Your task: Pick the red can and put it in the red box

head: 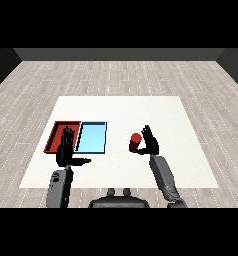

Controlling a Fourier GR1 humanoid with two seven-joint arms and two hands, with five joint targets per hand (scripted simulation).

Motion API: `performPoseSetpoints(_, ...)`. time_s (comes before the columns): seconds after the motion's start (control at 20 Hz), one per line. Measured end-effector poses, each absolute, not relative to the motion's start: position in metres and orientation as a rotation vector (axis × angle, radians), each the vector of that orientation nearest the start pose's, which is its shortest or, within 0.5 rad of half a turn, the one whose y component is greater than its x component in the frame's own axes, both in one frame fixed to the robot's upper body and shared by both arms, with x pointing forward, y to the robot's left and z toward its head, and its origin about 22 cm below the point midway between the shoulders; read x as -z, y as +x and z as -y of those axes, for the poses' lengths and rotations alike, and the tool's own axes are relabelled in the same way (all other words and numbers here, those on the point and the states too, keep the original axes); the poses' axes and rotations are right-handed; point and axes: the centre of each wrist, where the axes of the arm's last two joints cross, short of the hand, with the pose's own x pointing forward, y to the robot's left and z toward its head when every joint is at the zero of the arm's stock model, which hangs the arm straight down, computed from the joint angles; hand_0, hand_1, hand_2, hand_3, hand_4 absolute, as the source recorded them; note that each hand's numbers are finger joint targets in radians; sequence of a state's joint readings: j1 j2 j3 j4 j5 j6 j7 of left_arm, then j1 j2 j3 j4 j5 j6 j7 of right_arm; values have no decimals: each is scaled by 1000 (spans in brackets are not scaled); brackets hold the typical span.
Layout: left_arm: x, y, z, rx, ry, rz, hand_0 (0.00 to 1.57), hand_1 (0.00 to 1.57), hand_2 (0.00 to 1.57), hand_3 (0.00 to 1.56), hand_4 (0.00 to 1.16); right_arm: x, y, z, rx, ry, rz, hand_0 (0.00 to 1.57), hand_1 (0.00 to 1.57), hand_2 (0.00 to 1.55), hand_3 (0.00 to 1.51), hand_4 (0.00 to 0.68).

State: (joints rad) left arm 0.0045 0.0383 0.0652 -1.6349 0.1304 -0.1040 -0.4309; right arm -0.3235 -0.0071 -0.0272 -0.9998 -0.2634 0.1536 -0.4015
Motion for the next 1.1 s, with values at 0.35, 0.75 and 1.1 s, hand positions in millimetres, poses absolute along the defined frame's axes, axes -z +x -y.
performPoseSetpoints(0.35,-14,241,-250,-55,-97,2083,0,0,0,0,0,60,313,191,97,342,1654,0,0,0,0,0)
performPoseSetpoints(0.75,-16,242,-259,-54,-100,2085,0,0,0,0,0,67,318,179,97,325,1636,0,0,0,0,0)
performPoseSetpoints(1.1,-17,236,-255,-57,-95,2078,0,0,0,0,0,65,318,181,87,330,1632,0,0,0,0,0)
